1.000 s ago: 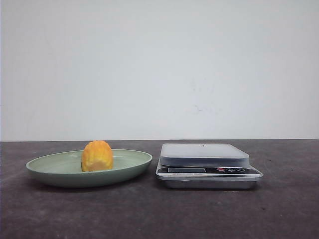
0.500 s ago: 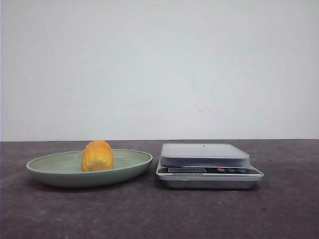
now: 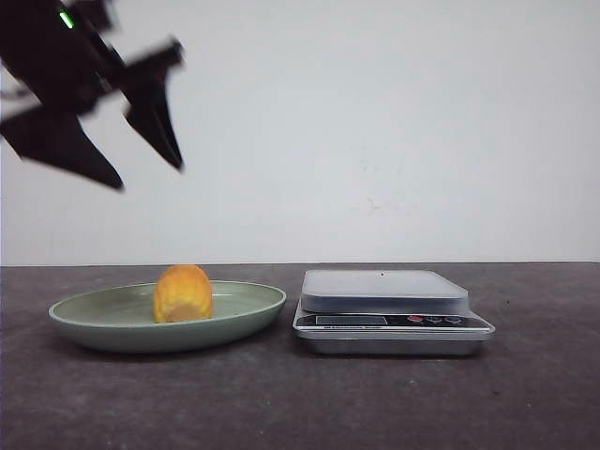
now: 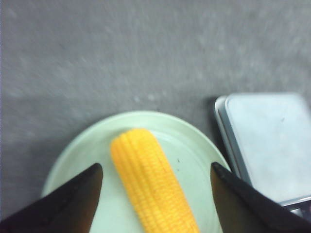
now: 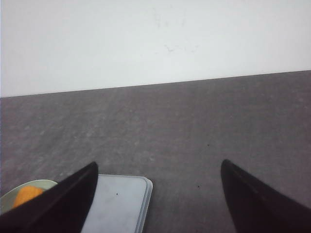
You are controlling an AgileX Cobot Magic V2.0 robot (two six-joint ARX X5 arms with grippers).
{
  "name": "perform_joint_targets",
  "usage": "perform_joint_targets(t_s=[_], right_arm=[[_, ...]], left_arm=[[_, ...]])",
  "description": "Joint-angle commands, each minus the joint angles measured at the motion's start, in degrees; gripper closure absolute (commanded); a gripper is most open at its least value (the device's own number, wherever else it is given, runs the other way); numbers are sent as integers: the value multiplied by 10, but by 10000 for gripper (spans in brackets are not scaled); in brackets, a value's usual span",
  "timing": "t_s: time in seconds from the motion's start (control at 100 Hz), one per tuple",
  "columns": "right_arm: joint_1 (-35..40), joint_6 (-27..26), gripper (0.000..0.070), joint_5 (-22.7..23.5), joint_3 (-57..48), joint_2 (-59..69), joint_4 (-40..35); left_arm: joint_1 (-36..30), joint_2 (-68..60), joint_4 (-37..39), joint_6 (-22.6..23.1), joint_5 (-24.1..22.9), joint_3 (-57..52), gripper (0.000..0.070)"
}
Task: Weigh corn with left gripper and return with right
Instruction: 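Lower the left gripper onto the yellow corn cob on the plate and grasp it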
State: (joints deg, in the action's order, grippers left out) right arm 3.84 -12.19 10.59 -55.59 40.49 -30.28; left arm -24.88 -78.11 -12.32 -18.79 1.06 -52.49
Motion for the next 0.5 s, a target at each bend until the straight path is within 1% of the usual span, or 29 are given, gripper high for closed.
perform_joint_targets(t_s=[0.0, 0.12, 0.25, 0.49], right_arm=[[2, 7, 188, 1, -11, 2, 2], [2, 8, 188, 1, -11, 2, 1], [2, 11, 188, 1, -11, 2, 0], [2, 17, 188, 1, -11, 2, -3]], left_arm=[[-12, -34, 17, -15, -7, -7, 271], [-27, -81, 30, -26, -14, -7, 271], [-42, -118, 33, -38, -39, -7, 271], [-55, -159, 33, -47, -45, -7, 273]])
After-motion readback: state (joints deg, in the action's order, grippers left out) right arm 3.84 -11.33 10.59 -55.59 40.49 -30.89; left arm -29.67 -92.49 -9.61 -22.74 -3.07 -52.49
